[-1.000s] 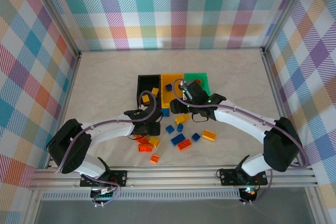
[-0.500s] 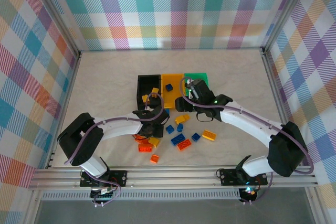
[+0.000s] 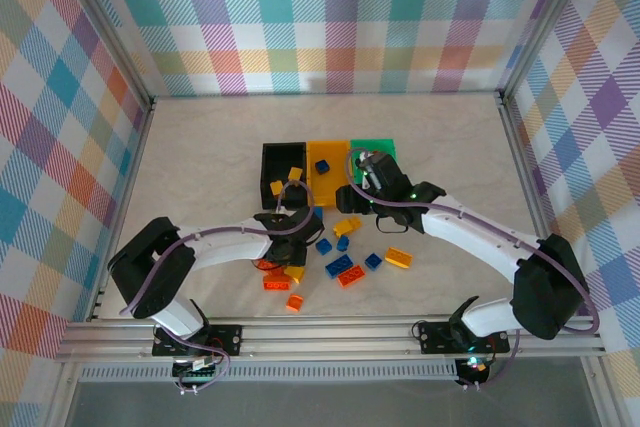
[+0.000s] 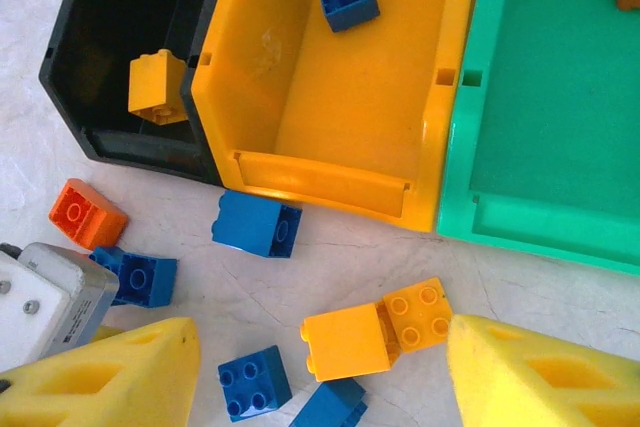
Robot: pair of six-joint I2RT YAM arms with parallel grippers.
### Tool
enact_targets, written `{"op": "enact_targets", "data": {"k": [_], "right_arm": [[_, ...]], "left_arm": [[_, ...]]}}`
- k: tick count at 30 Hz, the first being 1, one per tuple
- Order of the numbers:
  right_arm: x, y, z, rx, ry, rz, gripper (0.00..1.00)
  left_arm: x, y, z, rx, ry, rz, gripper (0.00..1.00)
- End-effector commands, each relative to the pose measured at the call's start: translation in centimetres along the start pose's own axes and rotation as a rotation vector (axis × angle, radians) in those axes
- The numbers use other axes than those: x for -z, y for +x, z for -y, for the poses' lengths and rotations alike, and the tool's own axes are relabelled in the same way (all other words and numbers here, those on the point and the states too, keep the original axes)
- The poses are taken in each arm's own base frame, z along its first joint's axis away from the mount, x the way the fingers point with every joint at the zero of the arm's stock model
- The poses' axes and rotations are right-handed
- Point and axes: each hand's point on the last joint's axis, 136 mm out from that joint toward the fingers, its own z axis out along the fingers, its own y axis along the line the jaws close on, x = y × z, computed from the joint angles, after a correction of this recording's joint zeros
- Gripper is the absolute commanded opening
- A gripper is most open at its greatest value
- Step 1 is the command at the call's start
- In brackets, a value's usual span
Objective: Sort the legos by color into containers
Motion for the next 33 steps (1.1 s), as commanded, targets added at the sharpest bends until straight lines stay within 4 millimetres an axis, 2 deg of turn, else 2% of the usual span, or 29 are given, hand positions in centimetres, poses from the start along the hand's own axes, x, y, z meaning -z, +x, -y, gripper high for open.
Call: {"op": "enact_targets", "data": {"k": [1, 7, 11, 16, 19, 25, 30, 33], "right_arm": [[0.9, -0.8, -0.1, -0.017, -0.016, 0.041, 0.67], [1.3, -0.9, 0.4, -0.031, -0.009, 0.051, 0.67], [1.7, -1.0, 0.6, -0.038, -0.01, 0.057, 0.67], [2.2, -1.0, 1.0, -0.049, -0.008, 0.066, 0.67], [2.2, -0.9, 1.3, -0.057, -0.006, 0.066, 0.67], [2.3, -0.4, 1.7, -0.062, 0.002, 0.053, 0.67], [2.5, -0.2, 2.0, -0.068, 0.002, 0.051, 0.67], [2.6, 0.2, 2.0, -0.062, -0.001, 0.035, 0.67]], "left_arm": [[0.6, 0.3, 0.0, 0.0, 0.018, 0.012, 0.39], [2.9, -2.0, 1.9, 0.019, 0.103, 0.079, 0.32], [4.9, -4.0, 1.9, 0.037, 0.124, 0.125, 0.31], [8.0, -8.9, 0.3, 0.123, 0.158, 0.222, 0.29], [9.1, -12.3, -0.9, 0.168, 0.143, 0.275, 0.28], [8.3, -18.3, -2.9, 0.22, 0.062, 0.322, 0.26], [5.7, -21.3, -3.5, 0.24, 0.0, 0.294, 0.24], [3.9, -22.3, -3.9, 0.251, -0.04, 0.266, 0.24]]}}
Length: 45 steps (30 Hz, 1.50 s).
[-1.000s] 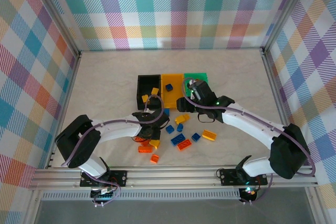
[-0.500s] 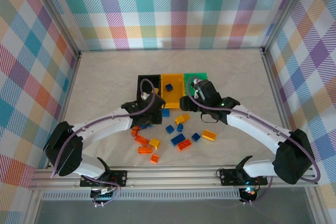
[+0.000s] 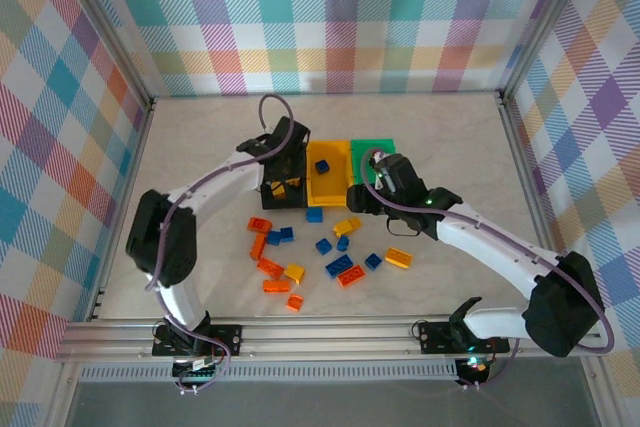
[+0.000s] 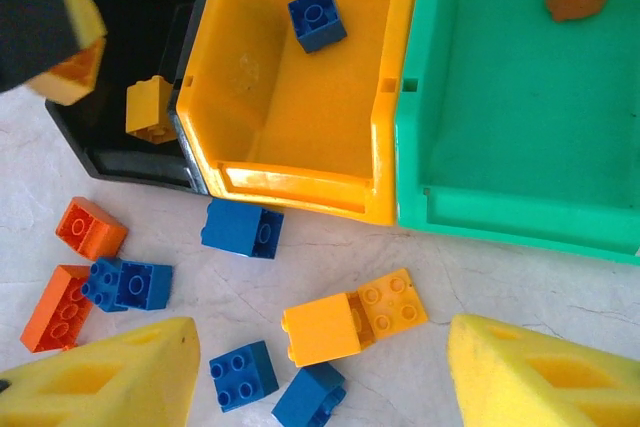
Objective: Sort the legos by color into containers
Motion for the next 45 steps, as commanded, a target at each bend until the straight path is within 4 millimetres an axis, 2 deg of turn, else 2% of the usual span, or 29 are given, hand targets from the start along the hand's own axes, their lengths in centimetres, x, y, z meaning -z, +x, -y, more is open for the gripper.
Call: {"op": "enact_targets", "data": {"k": [1, 6, 12, 17, 19, 23, 28, 32, 34, 37, 40, 45], "right_arm": [[0.5, 0.6, 0.2, -0.017, -0.01, -0.019, 0.67], [0.6, 1.9, 0.4, -0.019, -0.02, -0.058, 0.69], [0.3, 4.1, 1.3, -0.025, 0.0, -0.129, 0.7], [0.1, 5.5, 2.1, -0.031, 0.023, -0.169, 0.7], [0.0, 6.3, 2.6, -0.033, 0.039, -0.191, 0.7], [-0.1, 8.0, 4.3, -0.046, 0.11, -0.243, 0.7], [0.4, 11.2, 6.9, -0.107, 0.221, -0.319, 0.71], [0.9, 13.1, 9.2, -0.164, 0.326, -0.36, 0.76], [1.0, 13.5, 9.7, -0.185, 0.35, -0.369, 0.76], [1.1, 13.2, 10.4, -0.217, 0.374, -0.363, 0.76], [0.8, 13.0, 10.8, -0.24, 0.361, -0.369, 0.76], [-0.3, 12.8, 10.4, -0.192, 0.315, -0.412, 0.77]], "left_arm": [[-1.3, -0.5, -1.0, -0.018, -0.068, -0.024, 0.24], [-2.9, -0.7, -0.8, -0.022, -0.095, -0.045, 0.33], [-2.5, -1.0, -0.5, -0.014, -0.073, -0.036, 0.59], [-0.1, -1.8, 0.3, 0.007, -0.001, -0.002, 0.74], [1.8, -2.1, 0.9, 0.024, 0.058, 0.02, 0.82], [5.0, -1.2, 2.4, 0.061, 0.202, 0.035, 0.99], [7.9, 2.7, 3.0, 0.051, 0.3, 0.025, 1.0], [8.3, 6.4, 2.3, 0.07, 0.339, 0.001, 1.0], [8.0, 8.1, 1.5, 0.081, 0.341, -0.02, 1.0], [7.9, 9.5, 0.5, 0.093, 0.34, -0.032, 1.0], [7.6, 10.6, -0.5, 0.09, 0.325, -0.041, 1.0], [7.3, 11.2, -1.2, 0.088, 0.314, -0.041, 1.0]]}}
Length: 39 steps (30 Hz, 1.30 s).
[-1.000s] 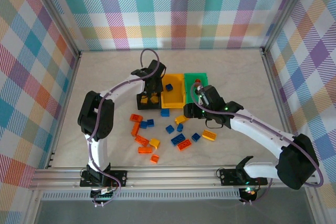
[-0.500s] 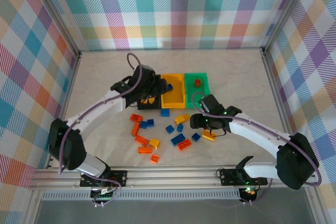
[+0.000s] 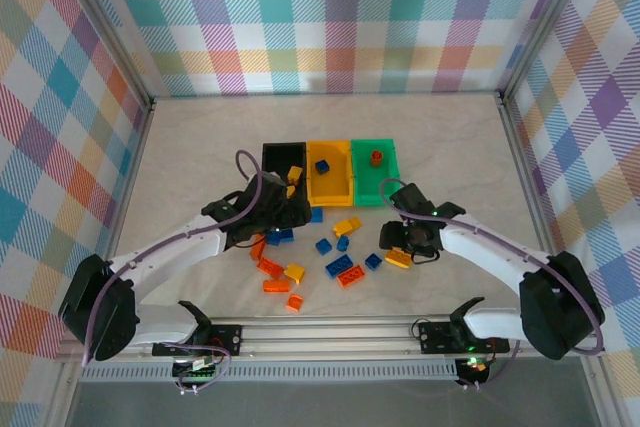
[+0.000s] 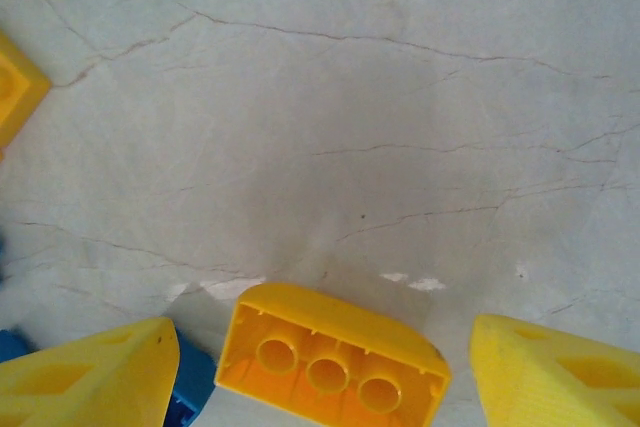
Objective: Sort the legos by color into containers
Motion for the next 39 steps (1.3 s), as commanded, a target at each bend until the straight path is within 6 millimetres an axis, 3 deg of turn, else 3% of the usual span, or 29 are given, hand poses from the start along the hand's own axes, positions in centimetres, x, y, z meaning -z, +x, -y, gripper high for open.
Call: {"op": "enact_targets", "data": {"k": [1, 8, 19, 24, 29, 39], "right_arm": [[-0.5, -0.1, -0.8, 0.043, -0.031, -0.037, 0.77], [-1.7, 0.1, -2.5, 0.043, -0.15, -0.097, 0.76], [-1.5, 5.7, -1.3, 0.036, -0.119, -0.249, 0.62], [-1.7, 6.8, -1.3, 0.066, -0.079, -0.245, 0.6], [-2.4, 6.7, -0.8, 0.091, -0.012, -0.232, 0.58], [-3.7, 4.1, -0.9, 0.054, 0.064, -0.143, 0.57]], "left_arm": [[0.2, -0.3, 0.2, 0.011, 0.025, 0.029, 1.0], [-0.1, 0.0, -0.2, 0.004, 0.017, 0.026, 1.0], [-0.7, 0.5, -0.7, 0.007, 0.013, 0.018, 1.0], [-0.8, 0.5, -0.7, 0.011, 0.011, 0.014, 1.0], [-0.6, 0.3, -0.9, 0.012, 0.007, 0.017, 1.0], [-0.4, 0.4, -1.1, 0.012, 0.001, 0.015, 1.0]]}}
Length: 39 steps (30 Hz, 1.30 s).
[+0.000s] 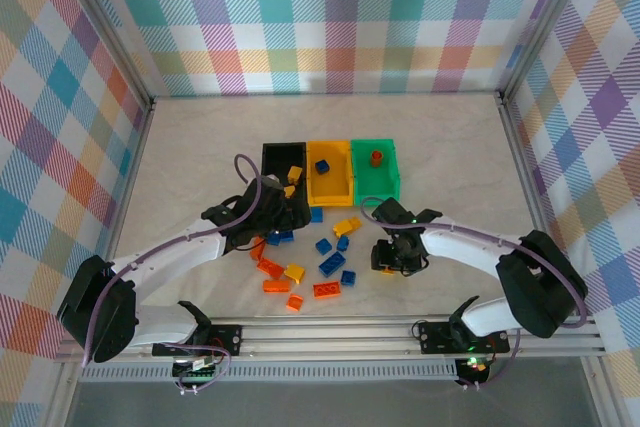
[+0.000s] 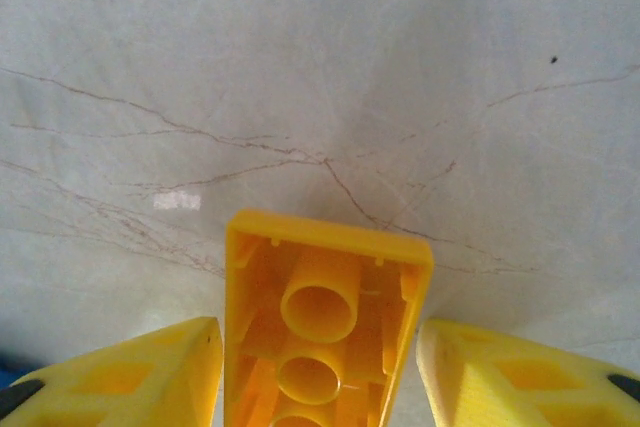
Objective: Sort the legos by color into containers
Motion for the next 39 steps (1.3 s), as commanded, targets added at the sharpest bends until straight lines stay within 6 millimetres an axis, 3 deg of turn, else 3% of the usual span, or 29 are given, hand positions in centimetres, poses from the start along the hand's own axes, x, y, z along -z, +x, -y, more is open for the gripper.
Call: {"op": "enact_targets", "data": {"k": [1, 6, 10, 15, 22, 27, 31, 34, 39], "right_arm": [[-0.8, -1.2, 1.1, -0.022, 0.081, 0.044, 0.56], [-0.6, -1.8, 1.2, 0.022, 0.098, 0.059, 0.43], [1.8, -3.5, -0.5, 0.103, 0.026, 0.144, 0.34], [6.8, -6.1, -6.0, 0.242, -0.166, 0.232, 0.31], [11.3, -11.9, -17.0, 0.387, -0.351, 0.346, 0.3], [10.9, -16.9, -23.9, 0.418, -0.411, 0.367, 0.3], [9.2, -20.6, -27.3, 0.428, -0.392, 0.365, 0.3], [7.7, -22.5, -28.4, 0.43, -0.343, 0.36, 0.31], [5.7, -24.3, -28.2, 0.404, -0.254, 0.356, 0.39]], "left_arm": [[0.3, 0.1, -0.5, 0.004, -0.007, 0.0, 1.0], [0.2, 0.3, -0.6, 0.004, -0.01, -0.004, 1.0], [0.8, 0.2, -1.0, 0.003, -0.02, 0.005, 1.0], [2.2, 0.2, -2.5, 0.016, -0.061, 0.045, 1.0], [5.1, 0.4, -6.1, 0.097, -0.131, 0.132, 1.0], [6.7, 0.6, -7.5, 0.126, -0.15, 0.159, 1.0], [7.0, 1.0, -7.7, 0.127, -0.148, 0.145, 1.0], [7.0, 1.3, -7.7, 0.125, -0.139, 0.131, 1.0], [6.4, 1.7, -7.6, 0.114, -0.136, 0.101, 1.0]]}}
